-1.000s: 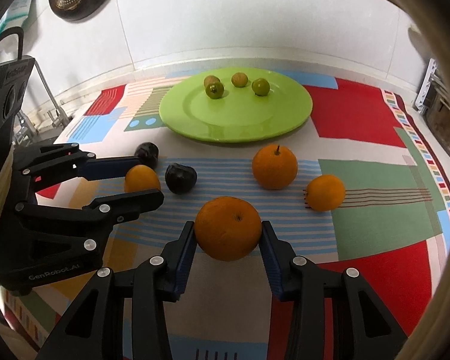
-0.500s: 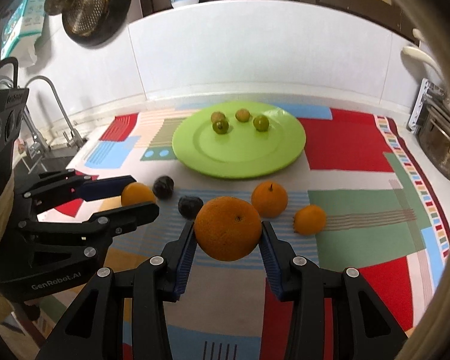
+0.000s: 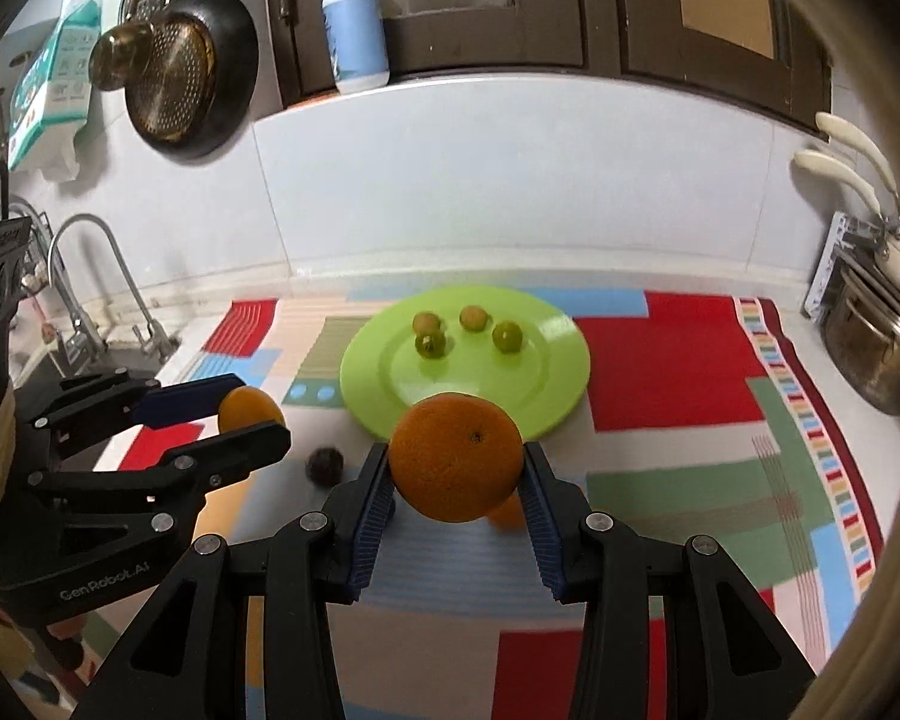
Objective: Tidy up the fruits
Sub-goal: 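Carry both held citrus fruits over the light-green plate with both grippers, then lower both citrus fruits onto the plate and open both grippers, then withdraw both open grippers from the plate toward the dark plums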
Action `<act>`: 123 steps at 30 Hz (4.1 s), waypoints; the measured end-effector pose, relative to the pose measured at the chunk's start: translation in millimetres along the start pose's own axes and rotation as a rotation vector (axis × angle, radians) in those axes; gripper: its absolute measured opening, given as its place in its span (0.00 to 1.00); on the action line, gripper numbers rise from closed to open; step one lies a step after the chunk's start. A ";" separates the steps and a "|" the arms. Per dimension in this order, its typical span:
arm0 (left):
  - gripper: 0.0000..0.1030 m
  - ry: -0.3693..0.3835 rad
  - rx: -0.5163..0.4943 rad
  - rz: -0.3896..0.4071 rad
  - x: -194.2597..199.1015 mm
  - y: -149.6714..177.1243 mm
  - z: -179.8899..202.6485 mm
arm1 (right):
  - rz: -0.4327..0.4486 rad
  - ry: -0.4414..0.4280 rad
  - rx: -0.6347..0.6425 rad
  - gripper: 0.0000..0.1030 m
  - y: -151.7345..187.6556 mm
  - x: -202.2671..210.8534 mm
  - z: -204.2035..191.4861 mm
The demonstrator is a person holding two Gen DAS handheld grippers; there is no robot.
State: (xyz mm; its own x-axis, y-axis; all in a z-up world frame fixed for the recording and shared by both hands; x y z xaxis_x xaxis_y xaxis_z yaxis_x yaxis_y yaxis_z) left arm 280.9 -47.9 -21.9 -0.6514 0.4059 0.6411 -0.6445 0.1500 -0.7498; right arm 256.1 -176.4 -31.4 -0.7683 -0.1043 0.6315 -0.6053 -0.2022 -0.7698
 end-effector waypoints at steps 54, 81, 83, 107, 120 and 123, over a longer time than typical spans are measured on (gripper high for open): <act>0.40 -0.034 0.114 -0.141 -134.4 -69.9 -53.7 | -0.244 -0.113 -0.025 0.43 -70.7 -166.4 45.2; 0.56 -0.038 0.096 0.067 8.1 -45.5 -9.5 | 0.006 0.031 -0.001 0.58 -70.2 -13.9 25.1; 0.57 -0.042 0.098 0.076 14.6 -40.0 -7.3 | 0.016 0.040 -0.009 0.58 -66.6 -2.4 23.7; 0.62 -0.072 0.097 0.135 39.6 19.8 15.2 | -0.002 0.147 -0.102 0.58 -3.9 42.3 19.9; 0.62 -0.056 0.077 0.070 12.0 39.7 19.7 | -0.064 0.132 -0.082 0.58 20.9 27.7 23.6; 0.62 -0.062 0.069 0.053 3.6 44.2 20.4 | -0.083 0.119 -0.075 0.58 26.7 20.2 23.8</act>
State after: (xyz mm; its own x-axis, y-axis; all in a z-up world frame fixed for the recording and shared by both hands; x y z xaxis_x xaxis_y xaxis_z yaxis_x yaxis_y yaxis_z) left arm 241.9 -58.3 -49.5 -0.7077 0.3543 0.6113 -0.6330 0.0665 -0.7713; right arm 229.3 -207.1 -37.0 -0.7314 0.0270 0.6815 -0.6783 -0.1320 -0.7228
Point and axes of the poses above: each gripper's, at about its wrist camera, not at the fingertips, and x roughly against the way its jaws point, z to its right, y to its underside, the point moved 1 cm from there along -x, roughly the way its jaws point, and after that the axes turned 14 degrees about x, right-handed, at the moved point
